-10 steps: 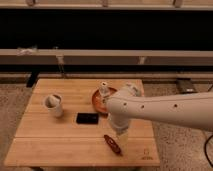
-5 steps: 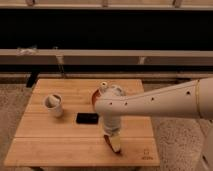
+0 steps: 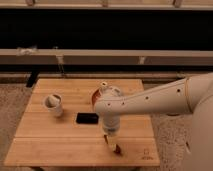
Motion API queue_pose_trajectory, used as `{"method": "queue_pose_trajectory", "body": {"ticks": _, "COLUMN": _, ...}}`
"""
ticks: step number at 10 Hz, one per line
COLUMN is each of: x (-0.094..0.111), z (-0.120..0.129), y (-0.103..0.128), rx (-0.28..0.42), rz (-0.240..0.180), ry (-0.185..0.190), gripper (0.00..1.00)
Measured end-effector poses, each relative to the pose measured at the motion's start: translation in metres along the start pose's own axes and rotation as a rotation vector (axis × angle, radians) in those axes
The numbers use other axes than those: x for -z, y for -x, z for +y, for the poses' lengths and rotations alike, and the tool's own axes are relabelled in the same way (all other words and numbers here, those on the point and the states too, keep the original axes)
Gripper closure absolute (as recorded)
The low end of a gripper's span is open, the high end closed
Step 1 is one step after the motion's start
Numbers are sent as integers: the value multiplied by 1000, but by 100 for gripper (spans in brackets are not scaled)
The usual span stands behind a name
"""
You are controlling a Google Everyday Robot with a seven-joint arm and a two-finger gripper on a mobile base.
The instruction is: Drag the pepper across the table
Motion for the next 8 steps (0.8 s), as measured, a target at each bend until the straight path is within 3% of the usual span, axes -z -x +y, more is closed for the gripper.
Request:
{"method": "queue_pose_trajectory", "body": {"ticks": 1, "x": -6, "z": -4, "y": -1, "rx": -76, "rz": 2, "ry": -6, "gripper": 20}}
{"method": "queue_pose_trajectory", "body": {"ticks": 3, "x": -21, "z": -8, "y": 9, "rx": -129, "rz": -15, "ry": 1, "gripper": 20}}
{"method": "queue_pose_trajectory", "body": {"ticks": 8, "x": -36, "z": -7, "y": 37, "rx": -127, "rz": -69, "ry": 7, "gripper": 20}}
